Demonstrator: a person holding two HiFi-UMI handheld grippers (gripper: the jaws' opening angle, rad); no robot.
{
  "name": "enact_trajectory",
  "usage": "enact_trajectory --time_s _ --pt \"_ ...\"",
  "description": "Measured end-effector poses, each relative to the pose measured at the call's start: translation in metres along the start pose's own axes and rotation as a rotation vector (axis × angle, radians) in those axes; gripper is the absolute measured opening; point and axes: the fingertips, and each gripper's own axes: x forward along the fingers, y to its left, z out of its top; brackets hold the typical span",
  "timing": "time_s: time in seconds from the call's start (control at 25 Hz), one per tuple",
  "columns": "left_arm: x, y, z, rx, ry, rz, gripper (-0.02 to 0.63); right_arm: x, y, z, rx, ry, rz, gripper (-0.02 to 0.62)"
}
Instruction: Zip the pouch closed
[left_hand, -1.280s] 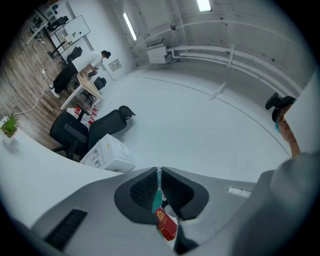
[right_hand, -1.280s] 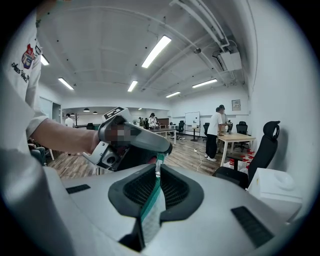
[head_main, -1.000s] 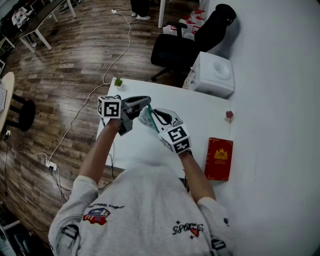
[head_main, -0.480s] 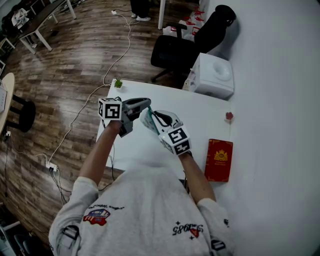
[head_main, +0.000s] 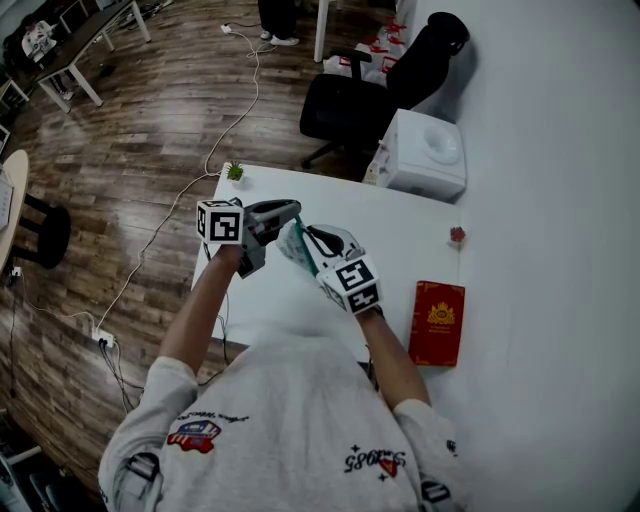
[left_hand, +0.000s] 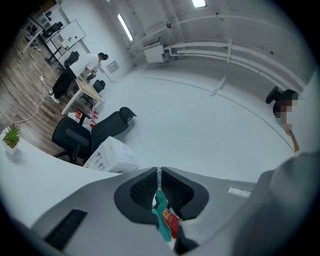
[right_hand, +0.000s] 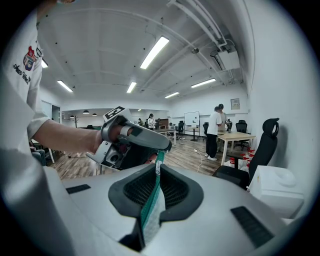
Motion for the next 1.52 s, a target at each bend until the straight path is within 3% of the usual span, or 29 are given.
enact_trajectory --time_s 1.52 --pt "0.0019 -0.0041 0.0019 0.012 -0.006 0.006 0.018 -0.0088 0.0001 0.0021 0.01 -0.011 -0.028 0.015"
